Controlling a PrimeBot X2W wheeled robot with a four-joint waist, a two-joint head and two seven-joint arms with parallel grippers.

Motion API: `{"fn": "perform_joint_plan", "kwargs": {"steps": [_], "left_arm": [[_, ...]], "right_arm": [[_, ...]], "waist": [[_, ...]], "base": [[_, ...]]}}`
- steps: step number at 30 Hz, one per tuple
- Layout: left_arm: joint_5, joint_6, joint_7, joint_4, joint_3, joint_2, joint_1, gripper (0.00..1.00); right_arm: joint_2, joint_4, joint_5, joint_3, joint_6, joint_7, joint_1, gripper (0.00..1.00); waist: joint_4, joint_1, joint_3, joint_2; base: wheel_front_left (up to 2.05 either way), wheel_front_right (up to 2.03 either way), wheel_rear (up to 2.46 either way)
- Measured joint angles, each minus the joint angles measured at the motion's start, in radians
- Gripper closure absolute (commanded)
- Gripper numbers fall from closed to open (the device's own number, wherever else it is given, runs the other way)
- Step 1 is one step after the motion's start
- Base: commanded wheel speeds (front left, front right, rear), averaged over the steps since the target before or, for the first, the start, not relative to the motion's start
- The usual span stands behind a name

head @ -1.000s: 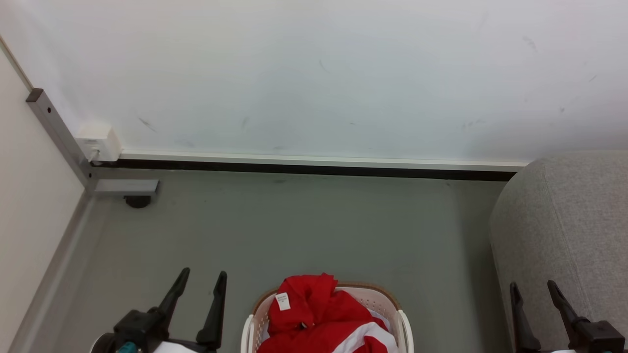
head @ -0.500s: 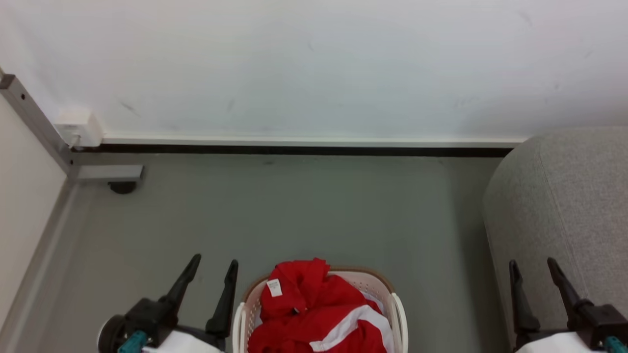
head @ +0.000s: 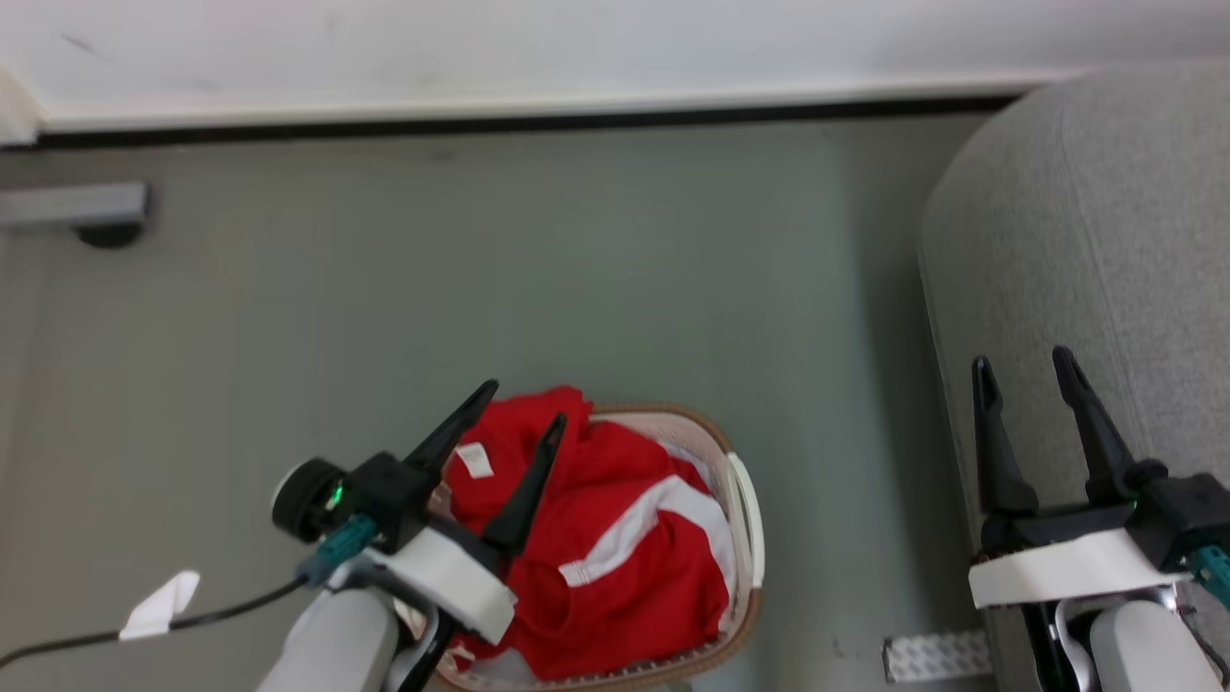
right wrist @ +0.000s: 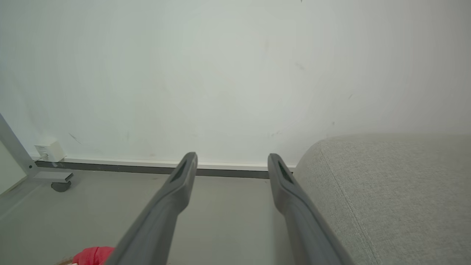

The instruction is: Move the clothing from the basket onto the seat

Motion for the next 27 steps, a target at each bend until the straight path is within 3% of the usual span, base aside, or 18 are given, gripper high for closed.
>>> {"fn": "perform_joint_plan", "kwargs": {"steps": [7, 17, 27], "left_arm": [[-0.006, 0.000, 0.000, 0.102, -0.164, 0.056, -0.149, 0.00], [-0.027, 0.000, 0.000, 0.258, -0.377, 0.094, -0.304, 0.00], [-0.057, 0.000, 0.000, 0.447, -0.459, 0.094, -0.421, 0.00]], "right_arm": [[0.000, -0.062, 0.026, 0.047, 0.000, 0.000, -0.083, 0.00], [-0.001, -0.148, 0.005, 0.077, 0.000, 0.000, -0.153, 0.00], [-0.001, -0.225, 0.007, 0.098, 0.000, 0.000, -0.161, 0.00]], "waist": [[-0.052, 0.0001, 0.164, 0.0000], [-0.123, 0.0000, 0.372, 0.0000], [-0.168, -0.0001, 0.514, 0.0000]], "base": [[0.00, 0.00, 0.00], [0.00, 0.00, 0.00], [0.00, 0.00, 0.00]]}}
